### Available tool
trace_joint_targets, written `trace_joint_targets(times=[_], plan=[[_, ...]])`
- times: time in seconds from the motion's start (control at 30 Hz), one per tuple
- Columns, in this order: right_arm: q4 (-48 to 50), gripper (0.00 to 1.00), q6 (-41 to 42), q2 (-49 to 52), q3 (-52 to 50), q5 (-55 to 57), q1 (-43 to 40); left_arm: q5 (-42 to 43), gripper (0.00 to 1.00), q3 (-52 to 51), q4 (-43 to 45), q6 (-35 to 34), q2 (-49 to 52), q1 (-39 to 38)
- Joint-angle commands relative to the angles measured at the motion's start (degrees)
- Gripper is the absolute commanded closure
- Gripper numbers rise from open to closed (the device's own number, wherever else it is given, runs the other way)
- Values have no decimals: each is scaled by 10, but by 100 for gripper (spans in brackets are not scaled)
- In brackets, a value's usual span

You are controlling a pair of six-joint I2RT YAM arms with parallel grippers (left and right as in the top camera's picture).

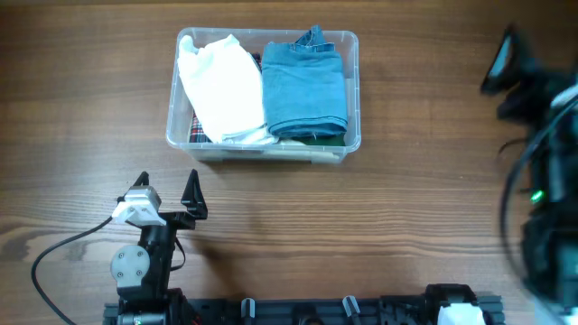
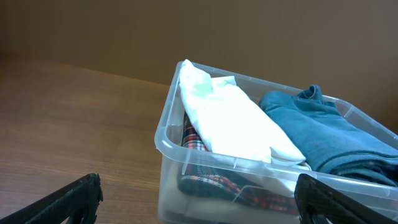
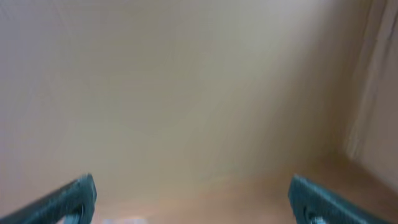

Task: Pack container

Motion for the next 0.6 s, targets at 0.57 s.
trace_joint_targets(times=[0.57], plan=[[247, 0, -132, -438, -629, -121, -46, -5, 0, -4, -1, -6, -3, 4]])
